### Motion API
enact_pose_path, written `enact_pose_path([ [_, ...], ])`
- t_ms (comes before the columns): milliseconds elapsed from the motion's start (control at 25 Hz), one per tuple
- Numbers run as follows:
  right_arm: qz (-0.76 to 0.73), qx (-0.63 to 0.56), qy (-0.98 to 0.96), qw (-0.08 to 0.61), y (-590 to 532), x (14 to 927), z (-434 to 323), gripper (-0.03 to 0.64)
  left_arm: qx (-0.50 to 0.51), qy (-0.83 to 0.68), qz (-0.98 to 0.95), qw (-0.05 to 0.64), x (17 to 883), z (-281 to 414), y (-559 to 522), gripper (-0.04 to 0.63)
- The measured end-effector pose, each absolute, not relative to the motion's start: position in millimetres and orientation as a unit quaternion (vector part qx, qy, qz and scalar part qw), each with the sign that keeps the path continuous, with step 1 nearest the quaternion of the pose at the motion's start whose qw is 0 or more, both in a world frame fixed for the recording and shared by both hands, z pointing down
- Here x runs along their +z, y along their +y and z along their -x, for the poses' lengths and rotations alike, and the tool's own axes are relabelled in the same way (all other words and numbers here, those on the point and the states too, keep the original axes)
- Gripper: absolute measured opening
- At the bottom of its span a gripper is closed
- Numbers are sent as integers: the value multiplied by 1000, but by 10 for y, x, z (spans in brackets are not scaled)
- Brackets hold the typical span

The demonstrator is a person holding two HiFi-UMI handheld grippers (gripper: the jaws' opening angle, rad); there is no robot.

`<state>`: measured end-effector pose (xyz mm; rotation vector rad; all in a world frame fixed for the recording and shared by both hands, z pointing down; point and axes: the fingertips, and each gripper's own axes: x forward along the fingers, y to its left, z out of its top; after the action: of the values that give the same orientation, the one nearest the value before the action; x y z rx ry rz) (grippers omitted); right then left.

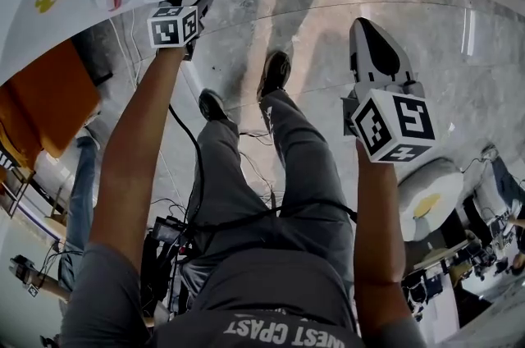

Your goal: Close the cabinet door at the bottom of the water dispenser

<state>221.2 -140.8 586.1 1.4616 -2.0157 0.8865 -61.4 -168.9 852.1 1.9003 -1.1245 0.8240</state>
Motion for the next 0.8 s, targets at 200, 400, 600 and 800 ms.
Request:
enact_pose_path([
  [200,-530,333,-741,242,-1367,5730,-2137,31,321,-420,-751,396,8240,460,-1433,284],
  [400,-522,321,-757,226,-1479,5327,-1949,29,282,-377,-793,386,7453,208,-1327,198],
  [600,-518,303,-772,209,-1573,4849,-1799,29,225,-337,-827,389,6518,-134,-1263,38],
  [800,-504,288,-790,200,-1617,4375,-1564,29,184,-311,-856,371,5612,-274,-1265,26],
])
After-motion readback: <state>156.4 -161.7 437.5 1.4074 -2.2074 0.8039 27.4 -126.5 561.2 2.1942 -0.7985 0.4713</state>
